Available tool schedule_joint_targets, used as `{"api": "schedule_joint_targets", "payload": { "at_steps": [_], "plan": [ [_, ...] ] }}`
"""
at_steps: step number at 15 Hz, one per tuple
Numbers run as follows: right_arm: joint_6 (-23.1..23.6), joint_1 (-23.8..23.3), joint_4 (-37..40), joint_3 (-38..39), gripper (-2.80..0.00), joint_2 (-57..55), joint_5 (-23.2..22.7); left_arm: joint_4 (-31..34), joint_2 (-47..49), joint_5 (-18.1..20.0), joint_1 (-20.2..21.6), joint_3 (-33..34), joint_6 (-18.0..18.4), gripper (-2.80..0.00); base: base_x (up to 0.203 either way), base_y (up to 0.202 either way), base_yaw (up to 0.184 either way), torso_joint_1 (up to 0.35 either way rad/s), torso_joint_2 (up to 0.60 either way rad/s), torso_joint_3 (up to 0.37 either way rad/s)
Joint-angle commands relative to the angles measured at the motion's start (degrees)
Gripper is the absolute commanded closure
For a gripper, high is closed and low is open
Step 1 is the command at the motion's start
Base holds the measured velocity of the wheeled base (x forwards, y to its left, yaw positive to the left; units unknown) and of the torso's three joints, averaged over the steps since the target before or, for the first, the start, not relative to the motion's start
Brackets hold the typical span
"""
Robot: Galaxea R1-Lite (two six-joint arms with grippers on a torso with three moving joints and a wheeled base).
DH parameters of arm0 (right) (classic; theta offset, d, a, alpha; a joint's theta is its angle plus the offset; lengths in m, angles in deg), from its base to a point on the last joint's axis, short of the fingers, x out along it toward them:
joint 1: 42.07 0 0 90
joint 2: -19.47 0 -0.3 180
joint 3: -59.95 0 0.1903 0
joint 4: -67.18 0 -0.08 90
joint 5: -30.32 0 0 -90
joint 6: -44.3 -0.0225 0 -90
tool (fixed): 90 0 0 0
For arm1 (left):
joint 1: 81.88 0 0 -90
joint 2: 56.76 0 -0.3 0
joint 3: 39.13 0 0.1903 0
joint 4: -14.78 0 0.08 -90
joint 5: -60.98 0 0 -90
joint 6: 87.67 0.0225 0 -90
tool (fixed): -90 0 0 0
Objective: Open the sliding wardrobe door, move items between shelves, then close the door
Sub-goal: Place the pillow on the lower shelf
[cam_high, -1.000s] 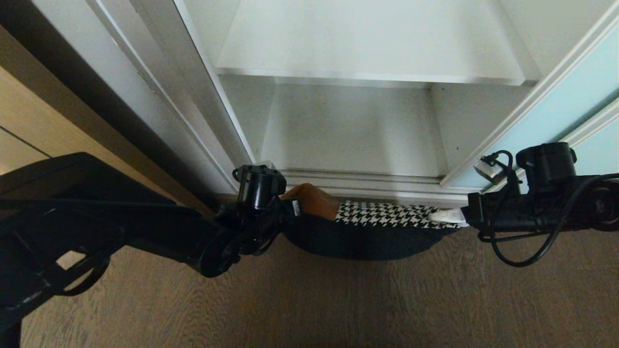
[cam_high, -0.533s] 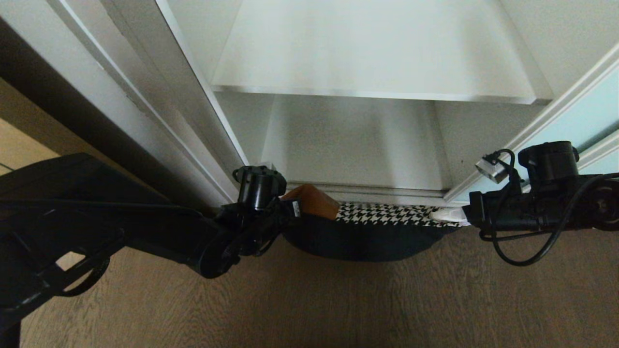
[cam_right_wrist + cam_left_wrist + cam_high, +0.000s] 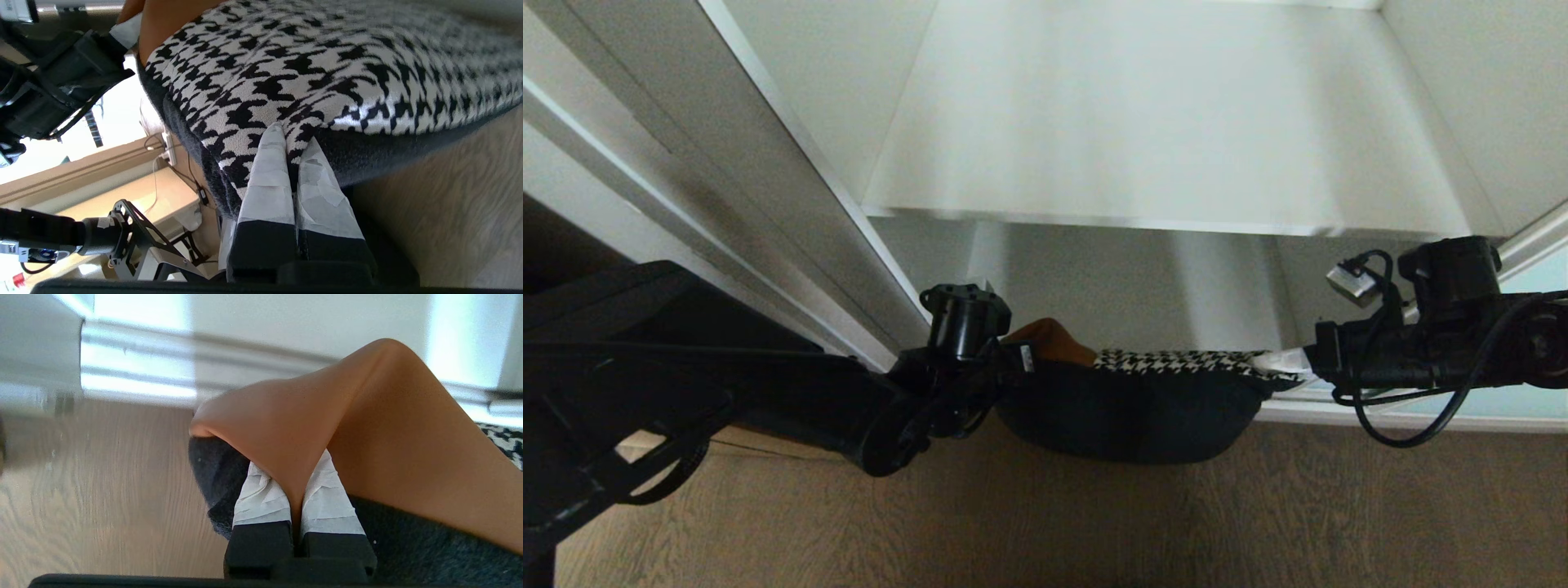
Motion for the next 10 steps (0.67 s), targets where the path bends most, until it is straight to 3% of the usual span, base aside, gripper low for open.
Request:
{"api": "schedule_joint_targets", "payload": {
  "at_steps": [1,7,10],
  "plan": [
    [-0.08,0.04,0.02,-1.14,0.00,-0.16,-0.28,-0.47,-0.65,-0.08,-0.48,0.01,-0.01,0.00,0.169,0.000,0.002,-0.002,0.00,0.004],
    [-0.18,0.00,0.56,-5.75,0.00,0.54,-0.60,0.64,-3.33,-0.03,-0.66,-3.74,0.98,0.00,0.016,0.000,0.001,0.001,0.00,0.000],
    [-1.75,0.00,0.55,-10.04,0.00,1.21,-0.93,3.22,-5.25,-0.05,-0.31,-9.22,2.15,0.00,0.000,0.000,0.000,0.000,0.00,0.000]
  ]
}}
